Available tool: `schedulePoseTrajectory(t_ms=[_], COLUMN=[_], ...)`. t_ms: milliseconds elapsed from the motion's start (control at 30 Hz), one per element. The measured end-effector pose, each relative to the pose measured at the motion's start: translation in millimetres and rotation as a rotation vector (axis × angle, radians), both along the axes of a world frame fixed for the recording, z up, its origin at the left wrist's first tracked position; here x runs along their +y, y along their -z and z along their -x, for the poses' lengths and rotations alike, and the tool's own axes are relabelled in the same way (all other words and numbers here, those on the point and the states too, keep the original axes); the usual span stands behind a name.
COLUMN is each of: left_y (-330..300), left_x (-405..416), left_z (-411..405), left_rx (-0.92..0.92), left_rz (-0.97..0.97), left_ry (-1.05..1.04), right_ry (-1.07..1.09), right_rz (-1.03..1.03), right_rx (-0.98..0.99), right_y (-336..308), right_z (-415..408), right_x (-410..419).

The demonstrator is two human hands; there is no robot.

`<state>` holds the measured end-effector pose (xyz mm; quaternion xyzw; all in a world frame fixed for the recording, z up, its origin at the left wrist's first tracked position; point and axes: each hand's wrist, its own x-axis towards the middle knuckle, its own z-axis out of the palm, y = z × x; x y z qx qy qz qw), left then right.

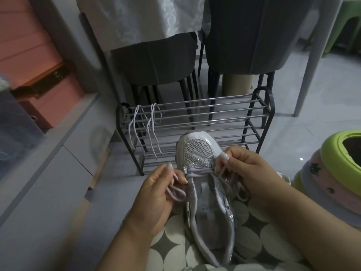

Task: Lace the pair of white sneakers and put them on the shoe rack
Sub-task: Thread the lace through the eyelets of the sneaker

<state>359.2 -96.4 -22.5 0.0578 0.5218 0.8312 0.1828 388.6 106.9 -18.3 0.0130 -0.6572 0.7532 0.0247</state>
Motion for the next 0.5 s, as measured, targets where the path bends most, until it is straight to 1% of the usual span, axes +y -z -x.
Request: schedulePoseTrajectory(t_ms=[100, 200, 267, 333, 400, 467, 500], left_y=[-2, 0, 0, 0, -2, -6, -10], left_x=[4, 9, 11, 10, 7, 4, 3], left_z=[-1, -2, -2, -2, -4, -6, -7], left_rx=[-0.091, -0.067, -0.042, -0.025, -0.004, 0.052, 0.105], left_rz=[-0.074, -0.001, 0.02, 0.06, 0.101, 0.168, 0.249], left_ry=[-0.001, 0.015, 0.021, 0.026, 0.036, 0.05, 0.061], right_ry=[-0.02, -0.027, -0.028, -0.032, -0.044, -0.084, -0.108], right_rz=[0.077, 0.134, 0.228, 0.261, 0.164, -0.039, -0.154], right_rx=[-0.083, -0.121, -0.098, -0.102, -0.119, -0.045, 0.016], right_y=[-3, -4, -4, -4, -6, -7, -8], right_z=[-1, 4, 7, 4, -2, -8, -10], right_x=[-5, -7, -6, -7, -8, -6, -6])
